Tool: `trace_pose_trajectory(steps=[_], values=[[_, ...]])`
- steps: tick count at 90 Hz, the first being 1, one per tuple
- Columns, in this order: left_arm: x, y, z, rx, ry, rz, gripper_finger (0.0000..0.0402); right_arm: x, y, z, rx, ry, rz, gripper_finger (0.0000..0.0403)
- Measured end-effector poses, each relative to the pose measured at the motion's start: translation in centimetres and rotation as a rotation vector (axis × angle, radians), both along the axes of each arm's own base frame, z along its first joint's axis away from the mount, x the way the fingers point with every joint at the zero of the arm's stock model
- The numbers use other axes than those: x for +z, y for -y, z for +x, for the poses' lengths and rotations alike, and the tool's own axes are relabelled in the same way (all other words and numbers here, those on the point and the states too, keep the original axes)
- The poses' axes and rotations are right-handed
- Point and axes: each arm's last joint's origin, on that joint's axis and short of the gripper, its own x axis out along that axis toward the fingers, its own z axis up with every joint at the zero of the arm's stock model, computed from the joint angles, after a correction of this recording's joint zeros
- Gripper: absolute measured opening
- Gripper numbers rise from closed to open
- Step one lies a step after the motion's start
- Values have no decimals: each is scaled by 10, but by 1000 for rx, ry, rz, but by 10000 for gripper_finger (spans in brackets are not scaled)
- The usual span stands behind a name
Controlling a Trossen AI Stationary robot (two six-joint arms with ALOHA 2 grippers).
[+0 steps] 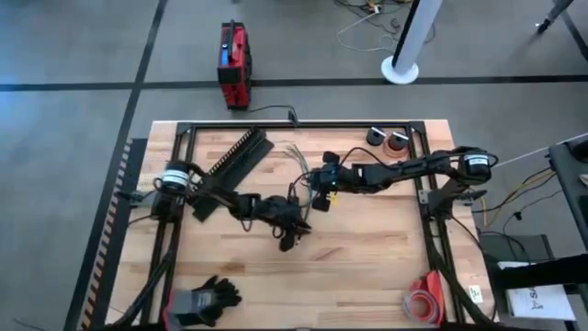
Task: Ziptie cables
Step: Wrap the cable wires together using a black zip tie
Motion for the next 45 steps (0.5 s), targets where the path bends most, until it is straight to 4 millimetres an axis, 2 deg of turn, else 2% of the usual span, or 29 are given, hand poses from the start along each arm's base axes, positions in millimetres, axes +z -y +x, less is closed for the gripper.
trace_pose_trajectory(steps=[14, 22, 45], values=[[5, 7, 2, -71, -155, -56, 59, -1, -3, -2, 3, -17, 16, 3], [12, 13, -7, -101, -231, -86, 59, -1, -8, -1, 14, -14, 23, 3], [31, 44, -35, -240, -276, -146, 59, 0, -20, 0, 29, -4, 39, 3]])
